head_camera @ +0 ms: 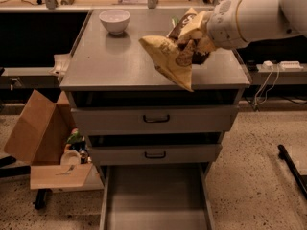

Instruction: Pick brown chip bag from bottom drawer and place on counter

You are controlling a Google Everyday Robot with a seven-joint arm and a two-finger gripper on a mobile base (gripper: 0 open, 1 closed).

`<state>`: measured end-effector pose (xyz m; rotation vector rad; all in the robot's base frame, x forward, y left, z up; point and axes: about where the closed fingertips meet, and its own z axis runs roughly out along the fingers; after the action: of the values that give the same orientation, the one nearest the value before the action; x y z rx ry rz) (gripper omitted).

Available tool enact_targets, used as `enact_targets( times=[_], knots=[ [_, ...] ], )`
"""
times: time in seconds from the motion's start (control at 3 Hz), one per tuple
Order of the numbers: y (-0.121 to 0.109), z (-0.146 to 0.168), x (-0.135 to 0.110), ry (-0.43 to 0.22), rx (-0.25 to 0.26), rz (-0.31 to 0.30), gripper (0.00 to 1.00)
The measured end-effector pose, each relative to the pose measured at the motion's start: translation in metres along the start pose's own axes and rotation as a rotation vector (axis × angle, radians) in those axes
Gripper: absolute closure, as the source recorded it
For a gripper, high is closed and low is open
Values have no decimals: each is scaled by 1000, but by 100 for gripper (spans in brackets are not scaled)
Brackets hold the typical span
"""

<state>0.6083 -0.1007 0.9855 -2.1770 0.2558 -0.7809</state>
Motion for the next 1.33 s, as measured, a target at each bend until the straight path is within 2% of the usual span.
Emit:
enact_targets(
  times=[0.33,0.67,1.33],
  knots=[
    [-1,32,34,-8,-23,-36,100],
    [6,77,68,-21,-69,-6,97],
    [17,120,86,-33,-145,64,50]
  ],
)
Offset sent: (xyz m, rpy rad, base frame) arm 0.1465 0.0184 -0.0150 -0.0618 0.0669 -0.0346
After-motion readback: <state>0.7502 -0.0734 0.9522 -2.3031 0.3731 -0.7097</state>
